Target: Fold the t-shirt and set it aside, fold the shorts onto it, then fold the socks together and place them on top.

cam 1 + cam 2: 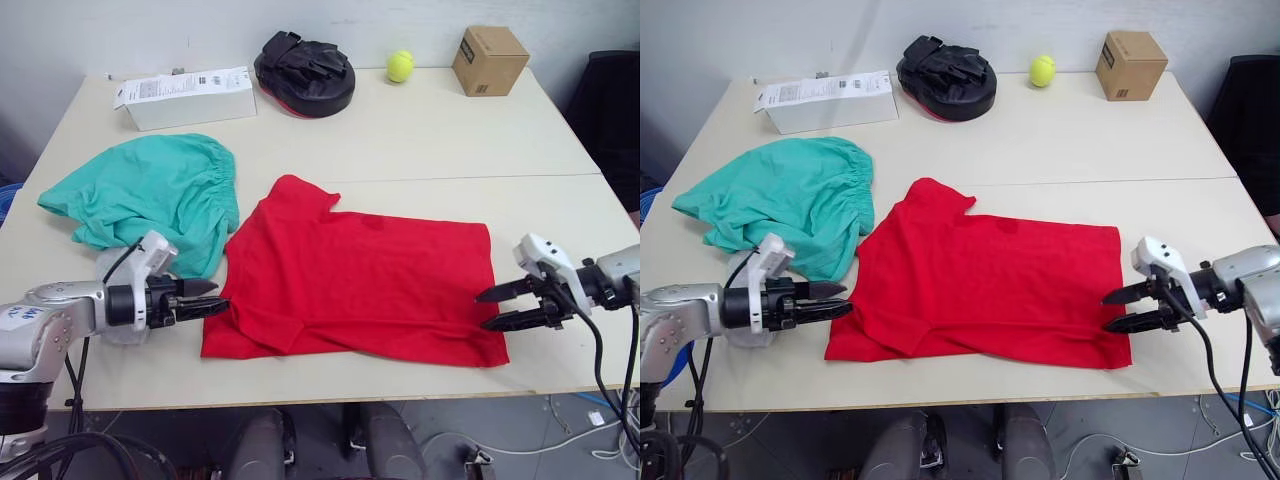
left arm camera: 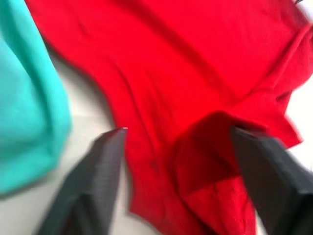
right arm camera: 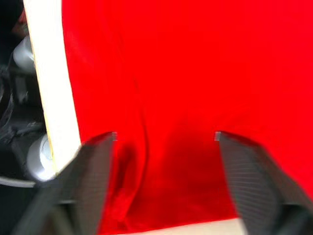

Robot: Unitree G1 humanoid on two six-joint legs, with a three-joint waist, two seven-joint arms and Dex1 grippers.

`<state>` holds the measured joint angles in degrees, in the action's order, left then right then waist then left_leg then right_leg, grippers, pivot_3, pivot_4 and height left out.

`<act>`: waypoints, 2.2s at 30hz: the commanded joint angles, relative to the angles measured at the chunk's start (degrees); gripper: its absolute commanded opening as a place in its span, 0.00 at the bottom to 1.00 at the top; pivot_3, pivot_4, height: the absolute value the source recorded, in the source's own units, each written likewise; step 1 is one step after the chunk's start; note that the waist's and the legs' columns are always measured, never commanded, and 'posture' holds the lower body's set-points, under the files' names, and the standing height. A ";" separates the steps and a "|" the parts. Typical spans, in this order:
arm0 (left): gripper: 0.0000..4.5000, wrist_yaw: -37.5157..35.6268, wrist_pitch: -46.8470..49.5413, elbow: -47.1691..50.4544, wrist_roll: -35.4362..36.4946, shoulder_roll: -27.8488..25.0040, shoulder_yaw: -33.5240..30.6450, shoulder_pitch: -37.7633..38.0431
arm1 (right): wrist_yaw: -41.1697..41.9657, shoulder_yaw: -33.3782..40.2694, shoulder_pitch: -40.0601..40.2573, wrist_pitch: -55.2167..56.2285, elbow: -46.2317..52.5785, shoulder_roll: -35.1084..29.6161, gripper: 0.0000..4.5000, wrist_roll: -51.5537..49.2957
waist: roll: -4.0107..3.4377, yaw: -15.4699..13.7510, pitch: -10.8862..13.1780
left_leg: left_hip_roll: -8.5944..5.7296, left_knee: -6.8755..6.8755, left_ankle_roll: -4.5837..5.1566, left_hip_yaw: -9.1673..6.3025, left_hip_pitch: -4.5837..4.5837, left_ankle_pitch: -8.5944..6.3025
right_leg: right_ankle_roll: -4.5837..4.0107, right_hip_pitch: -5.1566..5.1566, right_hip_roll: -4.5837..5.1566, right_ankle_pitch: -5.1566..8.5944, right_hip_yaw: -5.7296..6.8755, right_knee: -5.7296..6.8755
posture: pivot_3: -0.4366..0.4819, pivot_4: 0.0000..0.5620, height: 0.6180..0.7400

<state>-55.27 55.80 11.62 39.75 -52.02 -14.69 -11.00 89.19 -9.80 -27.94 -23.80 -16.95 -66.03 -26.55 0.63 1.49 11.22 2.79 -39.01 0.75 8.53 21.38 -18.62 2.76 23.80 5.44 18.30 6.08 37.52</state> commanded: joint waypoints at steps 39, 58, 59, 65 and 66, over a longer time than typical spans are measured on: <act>0.55 -12.87 -42.58 10.35 -22.22 -0.01 20.21 3.45 | -5.58 15.27 23.44 7.20 35.04 2.32 0.36 -2.02 | 0.01 -0.14 0.01 | -0.01 0.10 0.01 -0.05 -0.10 -0.01 | 0.00 -0.15 -0.04 0.00 0.03 -0.10 | 0.48 0.27 1.00; 0.20 -7.25 -42.62 8.52 -27.01 6.00 23.17 -0.47 | -7.17 16.29 24.47 7.42 36.29 2.75 0.68 -2.25 | 0.02 -0.62 0.01 | 0.00 0.06 0.05 -0.06 -0.13 -0.02 | 0.01 -0.21 -0.04 0.00 0.04 -0.10 | 0.48 0.27 1.00; 0.12 -7.59 -42.33 8.51 -26.85 5.84 23.22 -0.51 | -7.29 16.30 24.36 7.32 36.30 2.85 0.68 -2.29 | 0.02 -0.75 0.01 | 0.00 0.06 0.05 -0.07 -0.14 -0.02 | 0.01 -0.21 -0.04 0.00 0.04 -0.10 | 0.48 0.27 1.00; 0.01 -9.57 -40.57 6.61 -25.74 4.96 22.08 -3.40 | -7.79 16.04 24.16 7.33 36.03 3.04 0.68 -2.45 | 0.02 -1.39 0.01 | -0.01 0.03 0.05 -0.06 -0.13 -0.02 | 0.01 -0.20 -0.04 0.00 0.04 -0.10 | 0.48 0.27 1.00; 0.01 -10.24 -41.09 5.04 -26.13 4.80 22.16 -5.06 | -7.90 15.93 24.05 7.35 35.91 3.13 0.68 -2.43 | 0.02 -1.53 0.01 | -0.01 0.02 0.05 -0.06 -0.13 -0.02 | 0.01 -0.21 -0.04 0.00 0.04 -0.09 | 0.48 0.27 1.00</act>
<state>-64.52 15.28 18.21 13.26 -46.32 8.34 -14.08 81.61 4.96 -3.36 -16.44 17.79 -63.41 -28.18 0.65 -0.03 11.23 2.76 -39.00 0.81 8.46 21.25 -18.63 2.77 23.57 5.40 18.29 6.13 37.43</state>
